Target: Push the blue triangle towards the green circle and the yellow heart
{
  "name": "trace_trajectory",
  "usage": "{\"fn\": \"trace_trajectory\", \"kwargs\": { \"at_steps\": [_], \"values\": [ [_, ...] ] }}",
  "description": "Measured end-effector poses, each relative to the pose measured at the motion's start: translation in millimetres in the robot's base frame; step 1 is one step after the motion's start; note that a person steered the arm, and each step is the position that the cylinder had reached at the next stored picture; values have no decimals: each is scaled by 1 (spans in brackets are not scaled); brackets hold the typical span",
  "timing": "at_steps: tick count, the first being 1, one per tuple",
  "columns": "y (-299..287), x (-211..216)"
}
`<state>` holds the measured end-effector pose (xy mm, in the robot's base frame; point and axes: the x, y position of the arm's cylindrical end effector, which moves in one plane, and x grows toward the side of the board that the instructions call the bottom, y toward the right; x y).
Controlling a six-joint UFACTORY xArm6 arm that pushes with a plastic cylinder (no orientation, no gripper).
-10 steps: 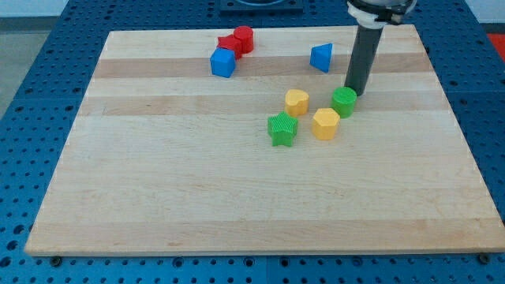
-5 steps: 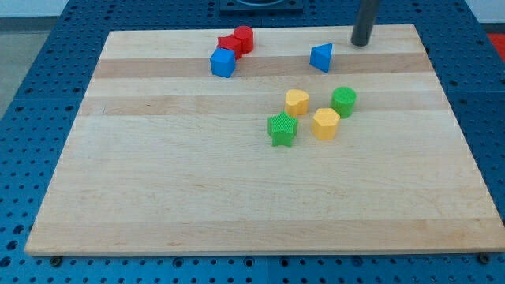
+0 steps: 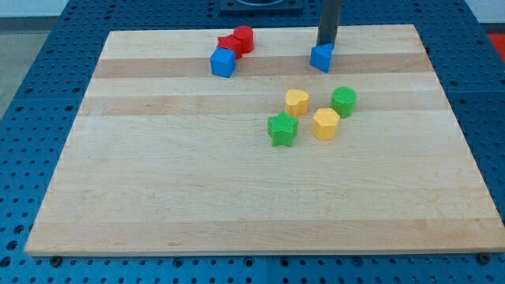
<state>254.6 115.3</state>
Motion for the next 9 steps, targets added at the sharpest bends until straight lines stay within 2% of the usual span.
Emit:
{"fn": "trace_trajectory", "kwargs": {
  "at_steps": [7, 9],
  "values": [
    [0, 60],
    [-1, 62]
  ]
}}
